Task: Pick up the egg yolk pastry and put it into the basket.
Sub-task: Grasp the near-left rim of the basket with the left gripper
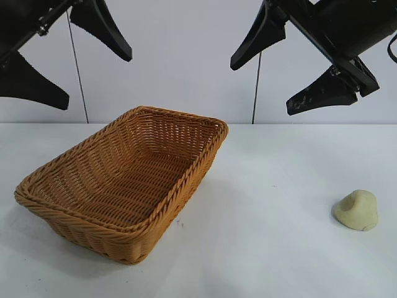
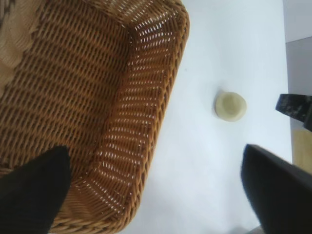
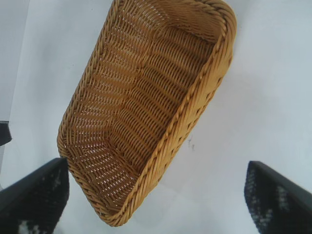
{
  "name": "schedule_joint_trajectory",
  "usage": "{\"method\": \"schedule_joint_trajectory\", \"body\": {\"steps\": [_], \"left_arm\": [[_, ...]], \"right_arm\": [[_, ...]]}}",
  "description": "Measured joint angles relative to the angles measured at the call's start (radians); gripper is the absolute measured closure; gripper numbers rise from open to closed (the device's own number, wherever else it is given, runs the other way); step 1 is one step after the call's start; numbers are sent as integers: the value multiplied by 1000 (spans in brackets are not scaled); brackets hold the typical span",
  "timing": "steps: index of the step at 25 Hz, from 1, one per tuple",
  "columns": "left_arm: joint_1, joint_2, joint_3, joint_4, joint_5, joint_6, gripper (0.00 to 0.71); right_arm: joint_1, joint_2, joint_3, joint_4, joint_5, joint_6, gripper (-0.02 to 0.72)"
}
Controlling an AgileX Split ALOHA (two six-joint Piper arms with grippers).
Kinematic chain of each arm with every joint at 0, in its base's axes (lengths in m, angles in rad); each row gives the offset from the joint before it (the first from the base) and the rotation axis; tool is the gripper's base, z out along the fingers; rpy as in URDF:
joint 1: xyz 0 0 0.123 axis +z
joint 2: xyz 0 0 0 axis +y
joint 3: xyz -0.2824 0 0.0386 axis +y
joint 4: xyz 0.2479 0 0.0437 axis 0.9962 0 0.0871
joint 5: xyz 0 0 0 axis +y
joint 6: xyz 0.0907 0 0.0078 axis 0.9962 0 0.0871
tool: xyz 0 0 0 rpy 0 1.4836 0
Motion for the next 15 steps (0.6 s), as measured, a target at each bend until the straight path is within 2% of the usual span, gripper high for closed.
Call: {"method": "schedule_joint_trajectory", "body": {"steps": [6, 11, 14, 15], "left_arm": [[0, -132, 134, 49, 8, -153, 32], [-3, -154, 143, 90, 43, -318, 32], [-30, -154, 143, 173, 51, -453, 32], [-53, -154, 143, 208, 52, -518, 32]], "right_arm": [[0, 0, 0, 0, 0, 0, 8], [0, 0, 0, 0, 0, 0, 8], [0, 0, 0, 0, 0, 0, 8], [0, 0, 0, 0, 0, 0, 8]]}}
